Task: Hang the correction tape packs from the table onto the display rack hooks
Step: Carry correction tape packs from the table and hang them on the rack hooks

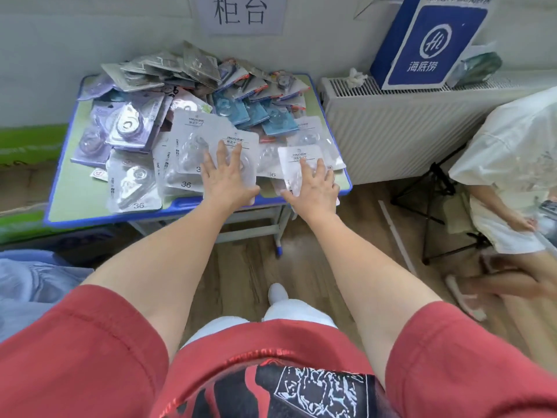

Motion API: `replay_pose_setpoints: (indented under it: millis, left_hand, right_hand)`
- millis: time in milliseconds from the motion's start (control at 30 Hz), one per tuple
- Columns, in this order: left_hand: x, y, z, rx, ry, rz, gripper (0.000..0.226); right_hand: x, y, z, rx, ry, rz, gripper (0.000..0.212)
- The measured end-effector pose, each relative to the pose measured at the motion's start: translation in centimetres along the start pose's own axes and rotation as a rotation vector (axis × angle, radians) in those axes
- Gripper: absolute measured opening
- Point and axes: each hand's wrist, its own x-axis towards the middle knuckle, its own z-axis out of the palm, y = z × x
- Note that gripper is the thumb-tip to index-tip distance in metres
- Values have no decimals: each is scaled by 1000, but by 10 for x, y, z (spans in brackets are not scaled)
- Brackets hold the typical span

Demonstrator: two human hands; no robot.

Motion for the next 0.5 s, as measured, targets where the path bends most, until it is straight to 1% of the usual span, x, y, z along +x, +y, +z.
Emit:
replay_pose_setpoints:
  millis: [133, 267, 500]
  left_hand:
    - [-58, -34, 7, 25, -18, 41, 98]
    - [-114, -60, 20, 31, -45, 39, 97]
    - [-200, -60, 59, 42, -55, 68, 94]
  right_hand:
    - [-74, -7, 22, -28, -10, 42, 82]
    - [-139, -10, 42, -18, -34, 52, 81]
    - [-229, 11, 63, 58, -42, 97, 83]
